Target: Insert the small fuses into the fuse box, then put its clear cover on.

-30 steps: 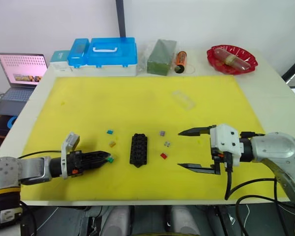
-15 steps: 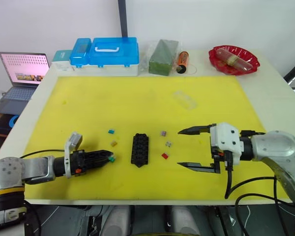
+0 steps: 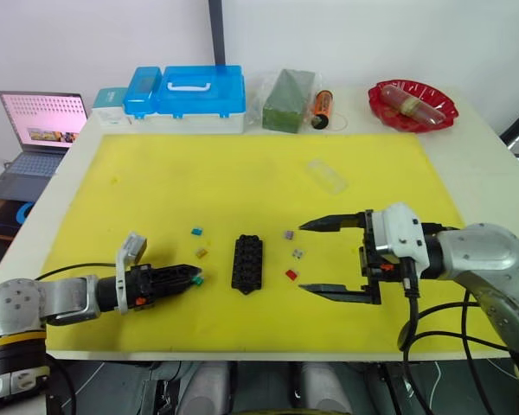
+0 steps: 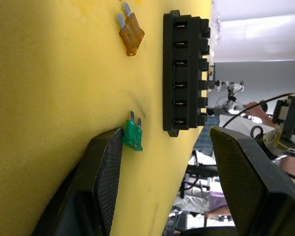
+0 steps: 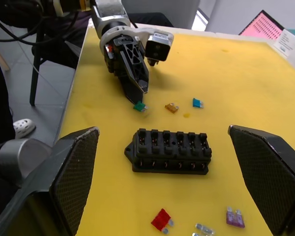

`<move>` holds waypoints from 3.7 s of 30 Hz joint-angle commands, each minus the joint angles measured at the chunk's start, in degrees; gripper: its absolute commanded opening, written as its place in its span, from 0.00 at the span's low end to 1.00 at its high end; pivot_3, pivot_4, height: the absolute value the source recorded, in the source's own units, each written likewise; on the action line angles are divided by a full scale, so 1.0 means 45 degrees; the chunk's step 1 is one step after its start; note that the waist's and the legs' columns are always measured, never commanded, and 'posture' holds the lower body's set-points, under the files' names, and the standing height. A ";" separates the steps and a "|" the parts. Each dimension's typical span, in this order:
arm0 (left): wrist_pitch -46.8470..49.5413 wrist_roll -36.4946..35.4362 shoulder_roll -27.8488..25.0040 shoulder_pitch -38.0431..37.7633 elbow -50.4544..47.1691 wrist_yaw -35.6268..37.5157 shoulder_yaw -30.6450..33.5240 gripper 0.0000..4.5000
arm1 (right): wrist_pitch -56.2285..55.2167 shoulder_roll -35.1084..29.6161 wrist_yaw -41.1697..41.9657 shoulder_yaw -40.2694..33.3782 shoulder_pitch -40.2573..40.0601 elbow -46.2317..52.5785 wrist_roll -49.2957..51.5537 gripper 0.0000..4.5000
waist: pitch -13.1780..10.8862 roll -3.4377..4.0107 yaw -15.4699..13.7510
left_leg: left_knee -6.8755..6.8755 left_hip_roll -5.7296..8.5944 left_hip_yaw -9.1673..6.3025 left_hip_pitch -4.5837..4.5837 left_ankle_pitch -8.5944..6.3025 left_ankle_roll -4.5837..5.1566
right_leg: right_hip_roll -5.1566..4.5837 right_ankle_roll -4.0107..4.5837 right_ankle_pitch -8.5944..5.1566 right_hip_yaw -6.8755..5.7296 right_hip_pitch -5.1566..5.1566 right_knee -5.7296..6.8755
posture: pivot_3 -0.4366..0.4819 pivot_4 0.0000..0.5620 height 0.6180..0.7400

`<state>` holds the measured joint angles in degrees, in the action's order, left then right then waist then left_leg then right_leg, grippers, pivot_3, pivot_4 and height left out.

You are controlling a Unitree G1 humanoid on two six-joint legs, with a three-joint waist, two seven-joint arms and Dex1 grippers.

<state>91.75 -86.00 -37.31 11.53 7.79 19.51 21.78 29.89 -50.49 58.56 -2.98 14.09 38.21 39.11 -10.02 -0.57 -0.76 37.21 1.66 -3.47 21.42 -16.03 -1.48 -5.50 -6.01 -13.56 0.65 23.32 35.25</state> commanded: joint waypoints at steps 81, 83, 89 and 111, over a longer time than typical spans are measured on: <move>-2.9581 1.4710 -0.3899 1.9300 0.0861 1.6219 -2.7999 0.01 | 0.0467 -0.0022 0.0151 0.0101 0.0988 -0.0045 0.0709 1.00 | -0.0114 -0.0158 0.0314 | 0.0166 -0.0084 0.0034 0.0234 -0.0012 0.0044 | 0.0207 -0.0035 0.0062 0.0009 0.0196 0.0095 | 0.48 0.27 1.00; -2.9678 1.4988 -0.3654 1.8912 0.1217 1.6219 -2.7554 0.01 | 0.0450 -0.0073 0.0125 0.0043 0.0781 0.0060 0.0664 1.00 | -0.0113 -0.0156 0.0305 | 0.0176 -0.0084 0.0033 0.0234 -0.0016 0.0050 | 0.0206 -0.0036 0.0061 0.0009 0.0197 0.0113 | 0.48 0.27 1.00; -2.9806 1.5549 -0.3310 1.8277 0.1621 1.6219 -2.6806 0.01 | 0.0473 -0.0204 0.0072 -0.0101 0.0543 0.0173 0.0736 1.00 | -0.0115 -0.0163 0.0286 | 0.0200 -0.0080 0.0029 0.0229 -0.0017 0.0052 | 0.0201 -0.0038 0.0060 0.0008 0.0197 0.0151 | 0.48 0.27 1.00; -3.0001 1.6754 -0.2270 1.6966 0.2874 1.6219 -2.4544 0.60 | 0.0374 -0.0277 0.0219 -0.0143 0.0348 0.0146 0.0572 1.00 | -0.0114 -0.0161 0.0295 | 0.0207 -0.0078 0.0026 0.0220 -0.0017 0.0053 | 0.0202 -0.0038 0.0059 0.0009 0.0199 0.0179 | 0.48 0.27 1.00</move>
<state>-42.31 -11.53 -47.49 87.61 20.04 92.25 -90.58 32.21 -51.01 59.11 -2.82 14.90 38.09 41.69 -10.54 -1.29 0.57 38.14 1.32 -3.36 22.41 -16.11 -1.24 -4.59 -6.18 -13.29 0.69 24.22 36.06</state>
